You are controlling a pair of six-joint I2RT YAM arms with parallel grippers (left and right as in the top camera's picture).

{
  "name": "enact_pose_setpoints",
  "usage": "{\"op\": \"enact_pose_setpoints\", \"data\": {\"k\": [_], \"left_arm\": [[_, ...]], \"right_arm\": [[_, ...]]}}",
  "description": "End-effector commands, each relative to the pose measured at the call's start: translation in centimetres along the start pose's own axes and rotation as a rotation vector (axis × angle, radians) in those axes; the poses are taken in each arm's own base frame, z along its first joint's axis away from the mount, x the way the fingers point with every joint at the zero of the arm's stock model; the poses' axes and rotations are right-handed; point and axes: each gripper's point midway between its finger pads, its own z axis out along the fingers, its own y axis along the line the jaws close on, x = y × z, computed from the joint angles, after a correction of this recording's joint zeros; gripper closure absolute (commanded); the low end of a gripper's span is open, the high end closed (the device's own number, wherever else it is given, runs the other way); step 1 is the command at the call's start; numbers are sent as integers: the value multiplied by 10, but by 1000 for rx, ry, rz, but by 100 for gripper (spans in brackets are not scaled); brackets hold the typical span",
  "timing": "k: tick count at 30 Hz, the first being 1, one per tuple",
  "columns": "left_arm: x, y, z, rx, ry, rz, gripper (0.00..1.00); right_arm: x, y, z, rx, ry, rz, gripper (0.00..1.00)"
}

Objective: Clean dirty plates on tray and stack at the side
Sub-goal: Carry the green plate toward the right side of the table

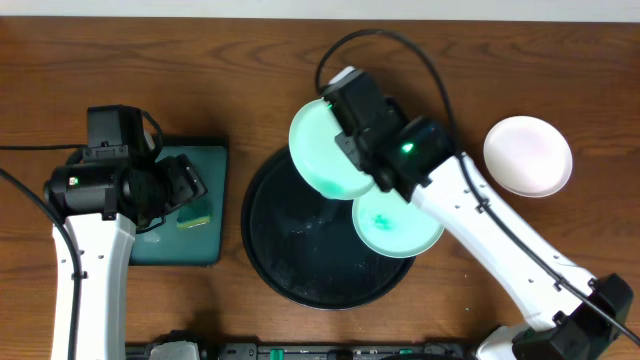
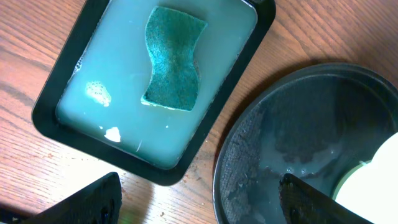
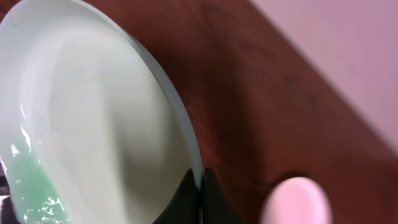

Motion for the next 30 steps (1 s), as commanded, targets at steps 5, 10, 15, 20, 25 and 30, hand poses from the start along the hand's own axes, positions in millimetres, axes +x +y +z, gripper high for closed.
{"op": "enact_pose_setpoints", "data": {"k": [5, 10, 15, 20, 25, 30], "left_arm": [[-3, -1, -3, 0, -7, -7, 19], [-3, -1, -3, 0, -8, -7, 19], [-3, 0, -3, -3, -9, -6, 19], [-3, 0, -3, -3, -9, -6, 19], [-3, 0, -3, -3, -9, -7, 19], [-3, 0, -3, -3, -9, -6, 19]], "right_arm": [[-32, -7, -44, 308, -107, -224, 99], [-51, 3, -73, 440, -177, -316, 99], [-66, 7, -100, 562, -213, -403, 99], [-74, 10, -116, 628, -221, -466, 99], [-78, 13, -122, 646, -223, -517, 99], [-79, 13, -121, 644, -225, -516, 99]]}}
